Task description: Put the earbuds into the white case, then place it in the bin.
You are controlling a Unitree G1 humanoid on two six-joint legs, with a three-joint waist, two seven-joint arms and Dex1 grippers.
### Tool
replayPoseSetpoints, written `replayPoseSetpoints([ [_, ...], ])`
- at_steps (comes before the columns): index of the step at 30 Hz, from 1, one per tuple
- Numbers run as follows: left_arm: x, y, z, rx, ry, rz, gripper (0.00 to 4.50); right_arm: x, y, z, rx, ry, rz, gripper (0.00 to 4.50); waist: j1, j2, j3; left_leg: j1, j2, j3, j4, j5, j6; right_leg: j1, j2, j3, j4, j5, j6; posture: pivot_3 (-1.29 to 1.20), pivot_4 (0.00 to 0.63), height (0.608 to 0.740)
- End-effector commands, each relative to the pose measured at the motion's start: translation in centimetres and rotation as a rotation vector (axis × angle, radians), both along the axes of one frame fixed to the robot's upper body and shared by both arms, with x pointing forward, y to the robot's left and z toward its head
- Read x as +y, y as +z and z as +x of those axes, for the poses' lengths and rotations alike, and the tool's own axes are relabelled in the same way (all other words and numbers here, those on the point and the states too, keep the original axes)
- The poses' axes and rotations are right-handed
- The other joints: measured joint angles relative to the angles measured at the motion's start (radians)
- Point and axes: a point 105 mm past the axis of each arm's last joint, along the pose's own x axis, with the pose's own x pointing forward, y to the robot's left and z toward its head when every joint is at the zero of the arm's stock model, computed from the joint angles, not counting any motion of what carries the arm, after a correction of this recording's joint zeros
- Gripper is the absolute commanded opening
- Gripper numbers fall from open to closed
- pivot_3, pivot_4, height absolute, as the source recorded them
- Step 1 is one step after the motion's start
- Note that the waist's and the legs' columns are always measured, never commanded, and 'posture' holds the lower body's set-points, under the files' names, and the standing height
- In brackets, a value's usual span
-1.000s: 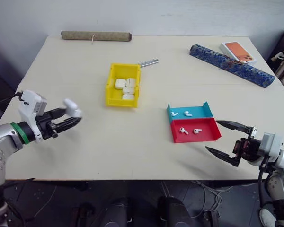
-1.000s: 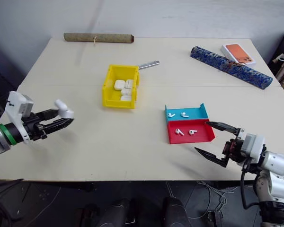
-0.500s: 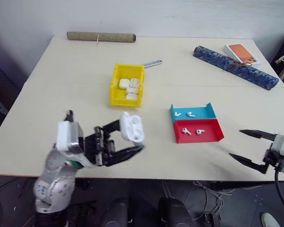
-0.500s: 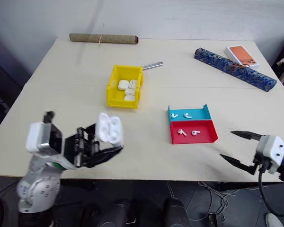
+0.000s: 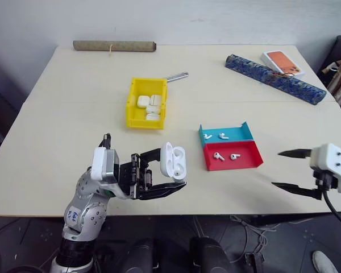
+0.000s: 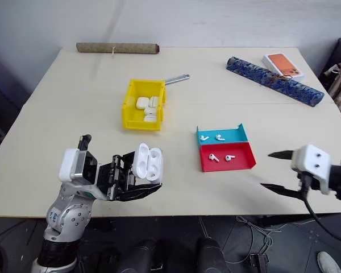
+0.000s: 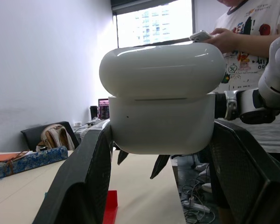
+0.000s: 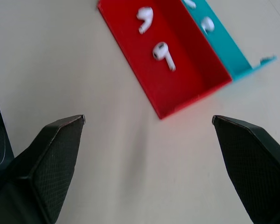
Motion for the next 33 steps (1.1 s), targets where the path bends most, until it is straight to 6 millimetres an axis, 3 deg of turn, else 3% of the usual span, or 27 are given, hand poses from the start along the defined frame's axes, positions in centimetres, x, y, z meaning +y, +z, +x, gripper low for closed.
replayPoseSetpoints([
  [1, 0.3, 0.3, -0.2, -0.028, 0.013, 0.013, 2.72, 1.9, 0.2, 1.2, 0.035, 0.021, -0.062, 4.50, 0.001, 0.000, 0.000, -0.001, 0.000, 0.000, 0.000, 0.000, 0.000, 0.000, 0.000, 0.000, -0.001, 0.000, 0.000, 0.00, 0.150, 0.740],
  [5, 0.4, 0.0, -0.2, -0.018, 0.024, 0.027, 2.72, 3.5, 0.2, 3.7, -0.022, 0.049, -0.130, 4.50, 0.001, 0.000, 0.000, -0.003, 0.000, 0.000, 0.001, 0.000, 0.000, -0.001, -0.001, -0.001, -0.002, 0.000, 0.000, 0.00, 0.150, 0.740],
  [8, 0.4, -0.1, -0.3, -0.007, 0.036, 0.032, 2.72, 4.4, -0.4, 4.7, -0.006, 0.080, -0.162, 3.88, 0.000, 0.000, 0.000, -0.003, 0.000, 0.000, 0.001, 0.000, 0.000, -0.001, 0.000, -0.001, -0.002, 0.000, 0.000, 0.00, 0.150, 0.740],
  [15, 0.5, -0.6, -1.2, 0.043, 0.044, 0.038, 2.72, 5.8, -0.9, 6.2, 0.043, 0.136, -0.215, 1.49, -0.004, 0.000, 0.000, -0.003, 0.000, 0.000, 0.001, 0.000, 0.000, -0.002, 0.000, -0.002, -0.001, 0.000, 0.000, 0.00, 0.150, 0.740],
  [33, 1.1, -1.5, -1.7, 0.064, 0.083, 0.079, 2.72, 5.5, -2.2, 8.4, 0.054, 0.210, -0.356, 1.49, -0.005, 0.000, 0.000, -0.003, 0.000, 0.000, 0.001, 0.000, 0.000, -0.002, 0.000, -0.002, -0.001, 0.000, 0.000, 0.00, 0.150, 0.740],
])
